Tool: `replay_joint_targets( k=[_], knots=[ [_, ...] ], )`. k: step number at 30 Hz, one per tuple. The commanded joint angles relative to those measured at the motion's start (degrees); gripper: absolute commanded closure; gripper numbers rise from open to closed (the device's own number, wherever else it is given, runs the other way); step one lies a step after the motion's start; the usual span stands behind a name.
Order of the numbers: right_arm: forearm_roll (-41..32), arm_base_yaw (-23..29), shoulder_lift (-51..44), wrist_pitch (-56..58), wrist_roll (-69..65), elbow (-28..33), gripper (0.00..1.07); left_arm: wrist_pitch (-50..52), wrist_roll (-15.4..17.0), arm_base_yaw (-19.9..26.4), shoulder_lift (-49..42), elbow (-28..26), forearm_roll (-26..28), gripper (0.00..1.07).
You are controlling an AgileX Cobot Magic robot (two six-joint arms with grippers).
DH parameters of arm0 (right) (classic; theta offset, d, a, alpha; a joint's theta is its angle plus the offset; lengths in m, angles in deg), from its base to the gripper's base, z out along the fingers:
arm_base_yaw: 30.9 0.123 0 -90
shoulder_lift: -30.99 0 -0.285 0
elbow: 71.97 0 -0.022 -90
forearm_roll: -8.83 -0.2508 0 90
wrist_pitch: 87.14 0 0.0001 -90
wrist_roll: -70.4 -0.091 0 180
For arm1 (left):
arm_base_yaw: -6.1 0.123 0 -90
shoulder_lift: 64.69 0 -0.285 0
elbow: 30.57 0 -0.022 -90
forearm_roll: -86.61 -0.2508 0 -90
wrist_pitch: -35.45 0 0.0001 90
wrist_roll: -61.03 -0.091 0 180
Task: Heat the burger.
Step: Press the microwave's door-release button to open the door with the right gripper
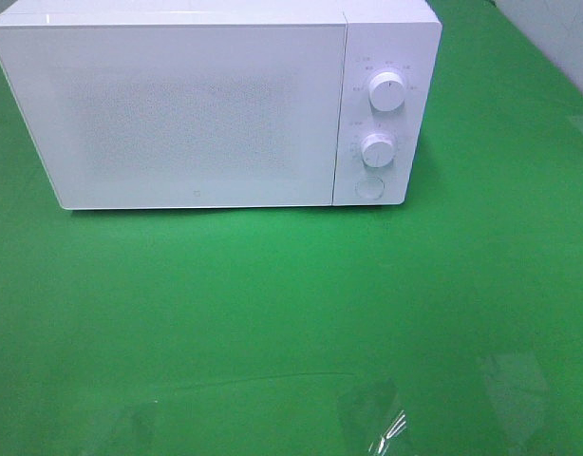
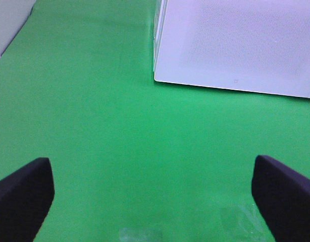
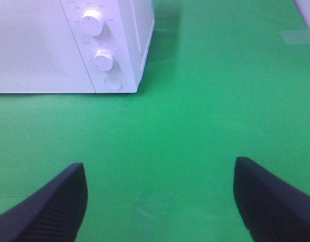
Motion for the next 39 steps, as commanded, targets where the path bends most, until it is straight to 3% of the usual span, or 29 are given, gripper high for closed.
replay_joint_targets(
  k=[1,11,39],
  knots=[
    [0.1,-2.5,-3.2,1.3,-0.5,0.2,0.31,0.5,0.1,0.1,-1.0,0.2,0.1,0.08],
    [0.2,-6.0,-11.2,2.5,-0.5,3.4,0.31,0.5,0.1,0.1,-1.0,0.2,0.1,0.08],
    [0.9,-6.4,-11.2,4.1,-0.2,4.3,0.31,0.5,0.1,0.1,-0.3,0.2,0.0,0.08]
  ],
)
